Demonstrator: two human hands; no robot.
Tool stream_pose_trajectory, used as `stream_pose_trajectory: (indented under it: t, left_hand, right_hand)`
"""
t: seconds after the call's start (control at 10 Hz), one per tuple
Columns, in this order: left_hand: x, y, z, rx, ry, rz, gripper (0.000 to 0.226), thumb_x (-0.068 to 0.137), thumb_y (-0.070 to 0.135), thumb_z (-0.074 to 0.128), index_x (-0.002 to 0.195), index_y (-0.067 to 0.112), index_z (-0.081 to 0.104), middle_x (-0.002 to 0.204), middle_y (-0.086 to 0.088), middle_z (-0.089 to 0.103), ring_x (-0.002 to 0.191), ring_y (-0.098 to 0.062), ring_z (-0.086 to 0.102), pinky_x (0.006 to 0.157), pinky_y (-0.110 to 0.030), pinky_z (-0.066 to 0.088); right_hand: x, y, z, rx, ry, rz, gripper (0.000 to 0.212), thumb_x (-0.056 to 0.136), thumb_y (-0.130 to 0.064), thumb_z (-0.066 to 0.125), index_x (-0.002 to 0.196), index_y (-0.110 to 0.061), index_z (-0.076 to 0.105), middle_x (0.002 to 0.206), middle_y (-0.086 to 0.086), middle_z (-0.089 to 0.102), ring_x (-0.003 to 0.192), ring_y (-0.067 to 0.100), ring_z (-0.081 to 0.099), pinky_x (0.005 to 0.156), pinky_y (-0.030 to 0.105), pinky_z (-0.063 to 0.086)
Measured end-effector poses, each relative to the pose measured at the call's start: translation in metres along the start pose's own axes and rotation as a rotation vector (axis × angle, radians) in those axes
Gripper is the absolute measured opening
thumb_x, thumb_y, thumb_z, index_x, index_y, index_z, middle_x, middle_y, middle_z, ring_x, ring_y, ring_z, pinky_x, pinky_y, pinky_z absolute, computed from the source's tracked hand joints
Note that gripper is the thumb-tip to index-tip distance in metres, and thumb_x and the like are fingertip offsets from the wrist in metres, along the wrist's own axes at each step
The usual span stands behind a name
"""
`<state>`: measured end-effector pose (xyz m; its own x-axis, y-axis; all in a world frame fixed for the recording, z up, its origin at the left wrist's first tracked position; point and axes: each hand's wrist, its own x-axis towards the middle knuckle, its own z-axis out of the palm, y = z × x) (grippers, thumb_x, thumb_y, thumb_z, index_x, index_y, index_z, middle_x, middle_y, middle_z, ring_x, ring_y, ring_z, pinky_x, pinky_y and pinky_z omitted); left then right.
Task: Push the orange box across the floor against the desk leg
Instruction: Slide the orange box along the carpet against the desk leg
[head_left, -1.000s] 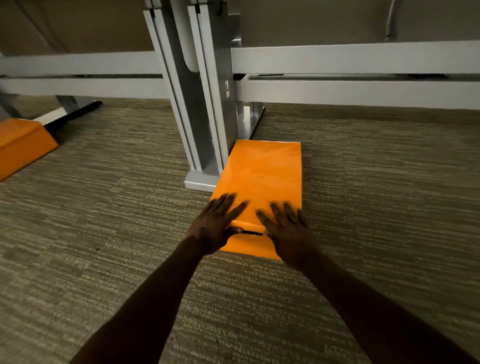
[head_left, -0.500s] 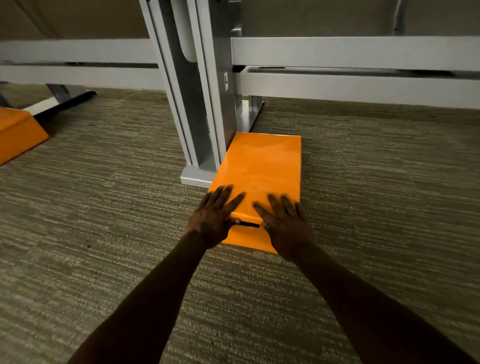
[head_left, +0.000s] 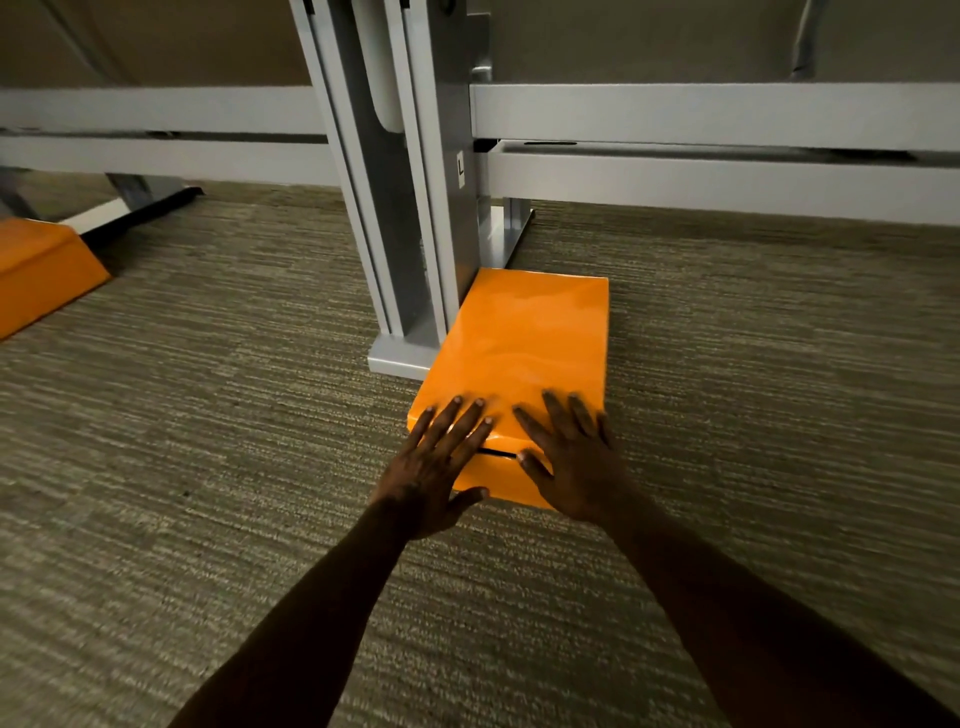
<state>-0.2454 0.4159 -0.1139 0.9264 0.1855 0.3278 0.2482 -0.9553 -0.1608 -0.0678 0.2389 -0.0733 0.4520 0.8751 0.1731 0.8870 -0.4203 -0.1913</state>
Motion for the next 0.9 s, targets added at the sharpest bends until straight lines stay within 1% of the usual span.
stream_pose_trajectory:
  t: [0.1, 0.2, 0.3, 0.4, 0.5, 0.6, 0.7, 0.8, 0.9]
  left_hand:
    - [0.0, -0.002, 0.001, -0.007, 0.003, -0.005, 0.093, 0.096, 0.072, 0.043, 0.166, 0.02, 0.011, 0.175, -0.005, 0.005, 0.162, -0.032, 0.004, 0.128, -0.058, 0.016]
    - [0.002, -0.007, 0.002, -0.004, -0.013, -0.014, 0.097, 0.094, 0.076, 0.043, 0.166, 0.02, 0.01, 0.175, -0.005, 0.005, 0.162, -0.032, 0.004, 0.129, -0.058, 0.013]
    - [0.003, -0.008, 0.002, -0.002, -0.021, -0.014, 0.099, 0.093, 0.077, 0.043, 0.166, 0.02, 0.009, 0.175, -0.005, 0.004, 0.162, -0.032, 0.003, 0.129, -0.057, 0.012]
    - [0.004, -0.011, -0.002, -0.012, -0.031, -0.001, 0.104, 0.088, 0.077, 0.05, 0.166, 0.021, 0.009, 0.175, -0.004, 0.004, 0.162, -0.031, 0.003, 0.128, -0.058, 0.015]
    - [0.004, -0.01, -0.008, -0.016, -0.051, 0.001, 0.108, 0.084, 0.077, 0.055, 0.166, 0.022, 0.009, 0.175, -0.003, 0.004, 0.162, -0.03, 0.002, 0.128, -0.059, 0.016]
    - [0.005, -0.008, -0.017, -0.023, -0.079, 0.001, 0.109, 0.083, 0.076, 0.056, 0.166, 0.023, 0.009, 0.175, -0.003, 0.006, 0.162, -0.031, 0.003, 0.129, -0.058, 0.017]
    - [0.006, -0.006, -0.021, -0.021, -0.113, -0.012, 0.108, 0.083, 0.075, 0.056, 0.166, 0.023, 0.009, 0.175, -0.004, 0.008, 0.162, -0.032, 0.005, 0.129, -0.058, 0.017]
    - [0.01, 0.003, -0.029, -0.072, -0.133, -0.076, 0.102, 0.086, 0.076, 0.051, 0.166, 0.027, 0.01, 0.174, -0.004, 0.012, 0.161, -0.033, 0.008, 0.127, -0.061, 0.019]
    - [0.018, 0.02, -0.032, -0.117, -0.116, -0.125, 0.096, 0.088, 0.076, 0.045, 0.165, 0.028, 0.016, 0.172, -0.009, 0.021, 0.159, -0.037, 0.015, 0.125, -0.064, 0.021]
  right_hand:
    - [-0.006, -0.005, -0.004, 0.111, 0.096, 0.091, 0.07, 0.101, -0.051, 0.051, 0.162, -0.034, 0.021, 0.172, 0.013, 0.005, 0.157, 0.044, 0.003, 0.125, 0.058, 0.011]
    - [-0.02, -0.014, 0.009, 0.108, 0.079, 0.136, 0.061, 0.106, -0.044, 0.044, 0.162, -0.035, 0.022, 0.172, 0.013, 0.002, 0.156, 0.048, -0.005, 0.126, 0.061, 0.013]
    - [-0.02, -0.014, 0.016, 0.084, 0.018, 0.125, 0.058, 0.108, -0.042, 0.036, 0.161, -0.041, 0.013, 0.173, 0.007, -0.004, 0.156, 0.044, -0.012, 0.127, 0.058, 0.014]
    - [-0.017, -0.008, 0.012, 0.036, -0.03, 0.109, 0.064, 0.106, -0.048, 0.037, 0.16, -0.045, 0.002, 0.173, 0.004, -0.01, 0.157, 0.042, -0.014, 0.128, 0.056, 0.014]
    - [-0.013, -0.007, 0.005, 0.027, -0.1, 0.097, 0.072, 0.103, -0.054, 0.043, 0.161, -0.045, 0.001, 0.173, 0.003, -0.012, 0.156, 0.042, -0.015, 0.127, 0.058, 0.016]
    - [-0.011, -0.004, -0.007, 0.028, -0.173, 0.083, 0.083, 0.096, -0.065, 0.048, 0.162, -0.042, 0.002, 0.173, 0.006, -0.009, 0.156, 0.044, -0.013, 0.126, 0.057, 0.013]
    - [-0.016, -0.001, -0.012, 0.007, -0.174, 0.074, 0.09, 0.093, -0.07, 0.05, 0.162, -0.041, 0.0, 0.173, 0.007, -0.009, 0.157, 0.041, -0.01, 0.125, 0.057, 0.012]
    - [-0.034, 0.008, -0.017, 0.0, -0.145, 0.069, 0.097, 0.091, -0.071, 0.051, 0.162, -0.039, -0.007, 0.172, 0.007, -0.016, 0.158, 0.039, -0.008, 0.123, 0.062, 0.013]
    - [-0.046, 0.021, -0.021, -0.001, -0.121, 0.092, 0.1, 0.09, -0.072, 0.051, 0.161, -0.039, -0.011, 0.171, 0.005, -0.019, 0.158, 0.039, -0.01, 0.123, 0.065, 0.012]
